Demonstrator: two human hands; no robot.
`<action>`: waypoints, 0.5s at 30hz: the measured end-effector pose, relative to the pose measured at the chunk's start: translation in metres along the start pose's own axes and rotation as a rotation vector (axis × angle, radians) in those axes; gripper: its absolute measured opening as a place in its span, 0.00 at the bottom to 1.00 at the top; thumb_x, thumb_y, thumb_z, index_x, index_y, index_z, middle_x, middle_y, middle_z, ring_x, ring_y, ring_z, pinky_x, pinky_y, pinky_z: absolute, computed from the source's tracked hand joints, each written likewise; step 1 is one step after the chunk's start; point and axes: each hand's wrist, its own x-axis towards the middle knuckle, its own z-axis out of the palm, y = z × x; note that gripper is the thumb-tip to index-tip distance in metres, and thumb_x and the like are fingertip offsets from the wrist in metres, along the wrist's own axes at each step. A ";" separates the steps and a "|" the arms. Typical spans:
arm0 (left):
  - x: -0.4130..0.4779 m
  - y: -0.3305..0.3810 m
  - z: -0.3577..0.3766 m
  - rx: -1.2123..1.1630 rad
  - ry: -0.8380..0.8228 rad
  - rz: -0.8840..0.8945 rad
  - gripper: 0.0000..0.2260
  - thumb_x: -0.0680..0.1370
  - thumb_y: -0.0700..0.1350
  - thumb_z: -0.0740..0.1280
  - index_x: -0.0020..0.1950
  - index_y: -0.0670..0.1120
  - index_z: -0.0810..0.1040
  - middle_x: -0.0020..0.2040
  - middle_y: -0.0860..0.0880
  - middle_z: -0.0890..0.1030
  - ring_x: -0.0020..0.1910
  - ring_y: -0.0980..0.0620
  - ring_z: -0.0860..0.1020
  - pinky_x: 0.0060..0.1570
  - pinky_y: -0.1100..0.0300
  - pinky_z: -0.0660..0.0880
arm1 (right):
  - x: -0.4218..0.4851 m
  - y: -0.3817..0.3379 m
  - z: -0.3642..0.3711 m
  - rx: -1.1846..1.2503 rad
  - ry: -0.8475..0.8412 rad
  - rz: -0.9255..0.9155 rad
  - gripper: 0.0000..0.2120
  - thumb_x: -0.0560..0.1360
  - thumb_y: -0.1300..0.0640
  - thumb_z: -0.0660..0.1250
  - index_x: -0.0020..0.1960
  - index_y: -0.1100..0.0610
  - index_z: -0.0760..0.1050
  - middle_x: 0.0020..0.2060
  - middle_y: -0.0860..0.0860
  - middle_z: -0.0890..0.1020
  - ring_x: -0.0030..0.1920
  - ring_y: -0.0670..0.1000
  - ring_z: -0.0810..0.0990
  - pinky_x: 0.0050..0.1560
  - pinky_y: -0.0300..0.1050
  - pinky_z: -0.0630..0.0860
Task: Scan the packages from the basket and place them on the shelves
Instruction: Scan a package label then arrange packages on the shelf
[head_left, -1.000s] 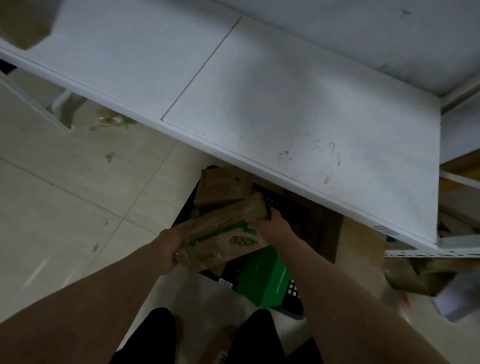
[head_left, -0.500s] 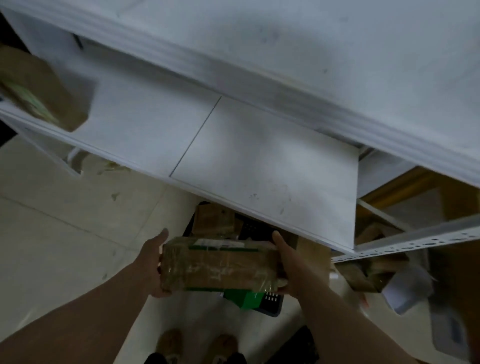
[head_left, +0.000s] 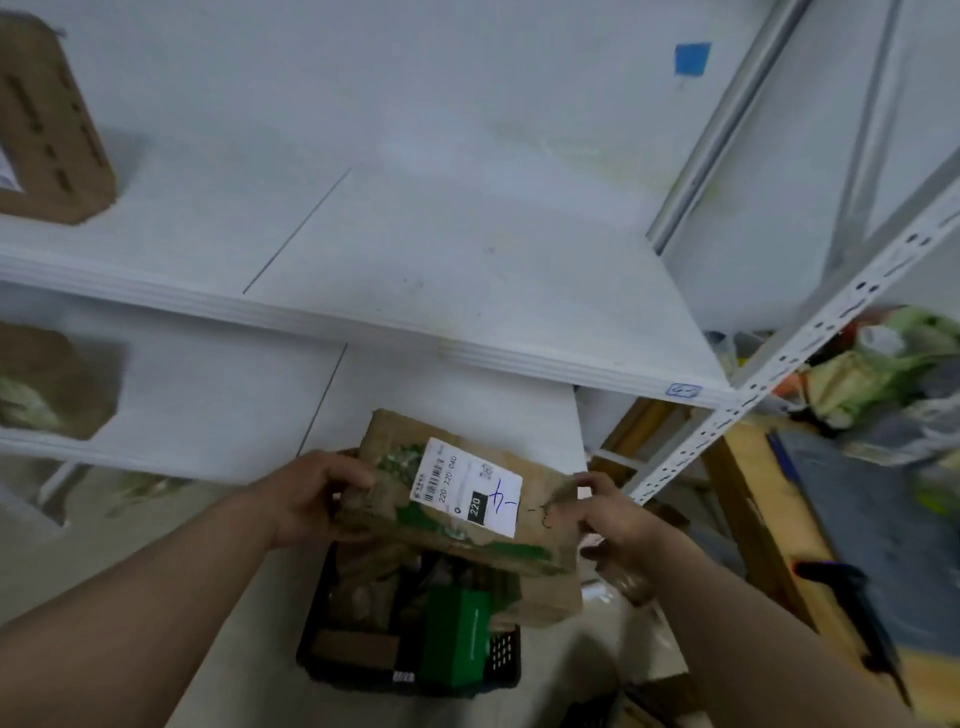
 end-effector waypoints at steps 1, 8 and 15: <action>-0.001 0.007 0.007 0.062 -0.052 0.020 0.36 0.55 0.37 0.73 0.65 0.42 0.79 0.57 0.36 0.82 0.49 0.37 0.82 0.44 0.47 0.80 | -0.005 -0.005 -0.003 -0.067 0.009 -0.042 0.31 0.74 0.62 0.74 0.72 0.49 0.64 0.55 0.54 0.79 0.52 0.55 0.80 0.42 0.46 0.77; 0.005 0.037 0.062 0.407 -0.305 0.043 0.45 0.53 0.36 0.73 0.70 0.55 0.73 0.66 0.38 0.77 0.59 0.34 0.79 0.49 0.43 0.81 | -0.025 -0.036 -0.005 -0.445 -0.228 -0.218 0.51 0.69 0.50 0.81 0.81 0.41 0.52 0.77 0.54 0.64 0.77 0.57 0.64 0.67 0.47 0.66; 0.025 0.042 0.130 0.487 -0.336 0.126 0.52 0.55 0.43 0.80 0.76 0.54 0.64 0.70 0.46 0.72 0.66 0.40 0.75 0.61 0.43 0.77 | -0.001 -0.017 -0.051 -0.172 -0.428 -0.160 0.49 0.65 0.58 0.83 0.77 0.42 0.59 0.63 0.53 0.82 0.64 0.58 0.81 0.67 0.64 0.74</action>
